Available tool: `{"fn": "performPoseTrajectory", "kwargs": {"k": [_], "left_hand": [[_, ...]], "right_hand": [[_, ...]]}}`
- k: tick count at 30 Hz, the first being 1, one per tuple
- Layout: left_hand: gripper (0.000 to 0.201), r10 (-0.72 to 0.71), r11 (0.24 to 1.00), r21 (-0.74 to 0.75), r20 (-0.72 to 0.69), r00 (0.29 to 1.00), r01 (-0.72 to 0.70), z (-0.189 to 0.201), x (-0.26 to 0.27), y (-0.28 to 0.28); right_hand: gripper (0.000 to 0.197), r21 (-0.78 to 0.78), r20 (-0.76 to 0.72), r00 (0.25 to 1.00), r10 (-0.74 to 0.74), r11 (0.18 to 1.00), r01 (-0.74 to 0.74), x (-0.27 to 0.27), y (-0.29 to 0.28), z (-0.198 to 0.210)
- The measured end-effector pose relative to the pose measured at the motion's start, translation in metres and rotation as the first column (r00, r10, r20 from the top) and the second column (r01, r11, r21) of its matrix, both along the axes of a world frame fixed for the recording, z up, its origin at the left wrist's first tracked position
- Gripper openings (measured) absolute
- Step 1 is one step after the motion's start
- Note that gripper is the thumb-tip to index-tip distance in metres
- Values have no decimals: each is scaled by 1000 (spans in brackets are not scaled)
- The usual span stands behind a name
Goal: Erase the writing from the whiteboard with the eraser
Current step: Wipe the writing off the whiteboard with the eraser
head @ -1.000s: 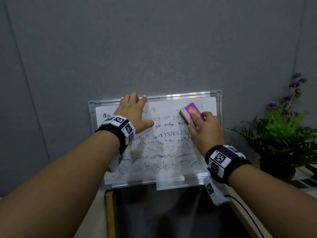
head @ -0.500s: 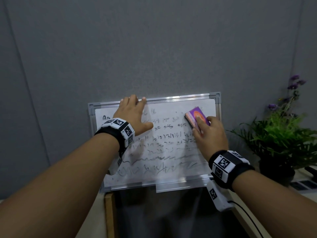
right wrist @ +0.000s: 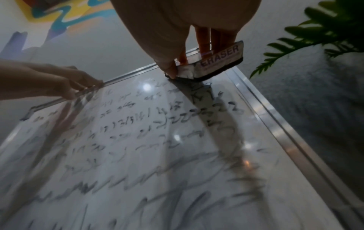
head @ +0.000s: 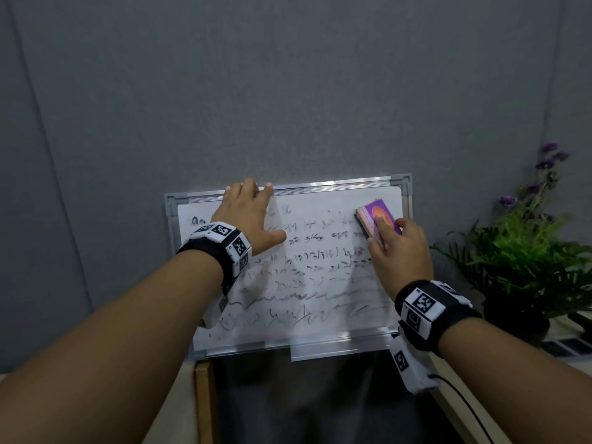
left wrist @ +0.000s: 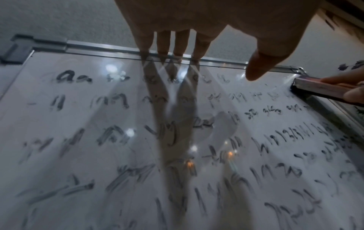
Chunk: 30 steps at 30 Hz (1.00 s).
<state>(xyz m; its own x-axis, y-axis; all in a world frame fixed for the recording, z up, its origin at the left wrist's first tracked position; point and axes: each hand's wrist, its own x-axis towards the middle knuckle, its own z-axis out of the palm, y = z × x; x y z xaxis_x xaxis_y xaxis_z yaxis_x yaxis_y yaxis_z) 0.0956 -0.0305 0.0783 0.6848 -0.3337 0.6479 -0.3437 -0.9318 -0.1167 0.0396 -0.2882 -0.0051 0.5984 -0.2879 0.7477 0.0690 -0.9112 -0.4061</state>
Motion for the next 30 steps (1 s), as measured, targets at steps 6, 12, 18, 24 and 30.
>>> {"fn": "performPoseTrajectory", "kwargs": {"k": [6, 12, 18, 24, 30], "left_hand": [[93, 2, 1000, 3, 6, 1000, -2, 0, 1, -1], [94, 4, 1000, 25, -14, 1000, -3, 1, -1, 3], [92, -8, 1000, 12, -32, 999, 8, 3, -1, 4], [86, -32, 998, -48, -57, 998, 30, 7, -4, 8], [91, 100, 990, -98, -34, 994, -103, 1, -4, 27]], "right_hand": [[46, 5, 18, 999, 32, 999, -32, 0, 7, 10], [48, -6, -30, 1000, 7, 1000, -7, -3, 8, -2], [48, -21, 12, 999, 48, 999, -48, 3, 25, 7], [49, -131, 1, 999, 37, 991, -37, 3, 32, -2], [47, -133, 32, 999, 40, 990, -36, 6, 37, 15]]}}
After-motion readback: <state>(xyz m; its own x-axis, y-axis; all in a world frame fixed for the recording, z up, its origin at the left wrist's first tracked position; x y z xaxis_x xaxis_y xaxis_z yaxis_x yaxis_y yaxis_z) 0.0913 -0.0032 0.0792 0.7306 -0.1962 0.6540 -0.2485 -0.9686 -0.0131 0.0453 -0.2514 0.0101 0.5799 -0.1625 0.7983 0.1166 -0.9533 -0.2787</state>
